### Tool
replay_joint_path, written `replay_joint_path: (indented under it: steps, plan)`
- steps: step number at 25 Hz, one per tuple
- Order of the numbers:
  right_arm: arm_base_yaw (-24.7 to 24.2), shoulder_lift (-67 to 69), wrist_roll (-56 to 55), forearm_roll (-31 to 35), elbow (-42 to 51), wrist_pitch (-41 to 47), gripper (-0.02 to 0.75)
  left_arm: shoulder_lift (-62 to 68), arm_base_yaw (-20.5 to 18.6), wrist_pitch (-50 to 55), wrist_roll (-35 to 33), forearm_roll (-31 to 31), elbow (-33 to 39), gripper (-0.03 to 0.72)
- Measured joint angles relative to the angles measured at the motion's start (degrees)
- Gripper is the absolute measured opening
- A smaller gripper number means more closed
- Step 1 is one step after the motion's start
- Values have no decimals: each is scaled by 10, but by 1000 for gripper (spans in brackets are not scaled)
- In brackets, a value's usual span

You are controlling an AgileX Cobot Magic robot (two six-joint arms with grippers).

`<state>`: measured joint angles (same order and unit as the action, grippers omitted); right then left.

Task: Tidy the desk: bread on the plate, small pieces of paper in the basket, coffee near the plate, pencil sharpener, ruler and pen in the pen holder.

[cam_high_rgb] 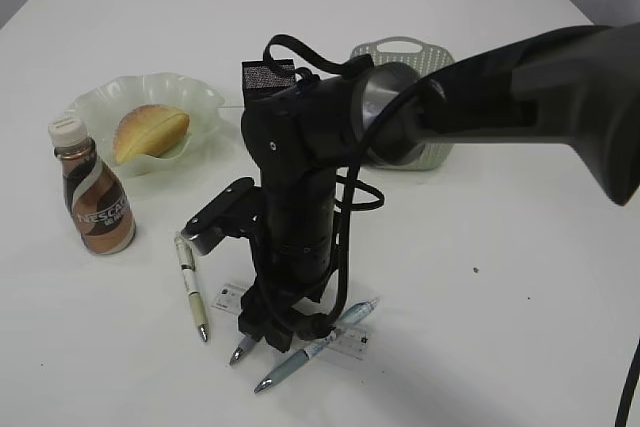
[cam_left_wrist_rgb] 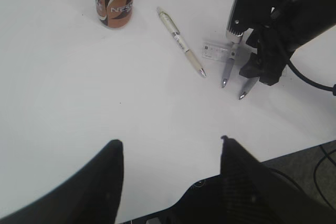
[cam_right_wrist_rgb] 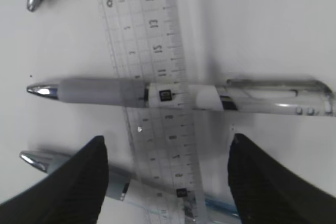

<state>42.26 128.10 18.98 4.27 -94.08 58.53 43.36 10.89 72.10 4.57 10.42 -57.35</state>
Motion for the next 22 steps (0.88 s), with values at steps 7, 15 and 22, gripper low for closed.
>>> replay_joint_path:
  steps: [7,15,22]
  plan:
    - [0,9,0,0,0,0,522,0,0,0,0,0,0,433]
    - [0,9,0,0,0,-1,522,0,0,0,0,0,0,433]
    - [0,9,0,0,0,-1,522,0,0,0,0,0,0,433]
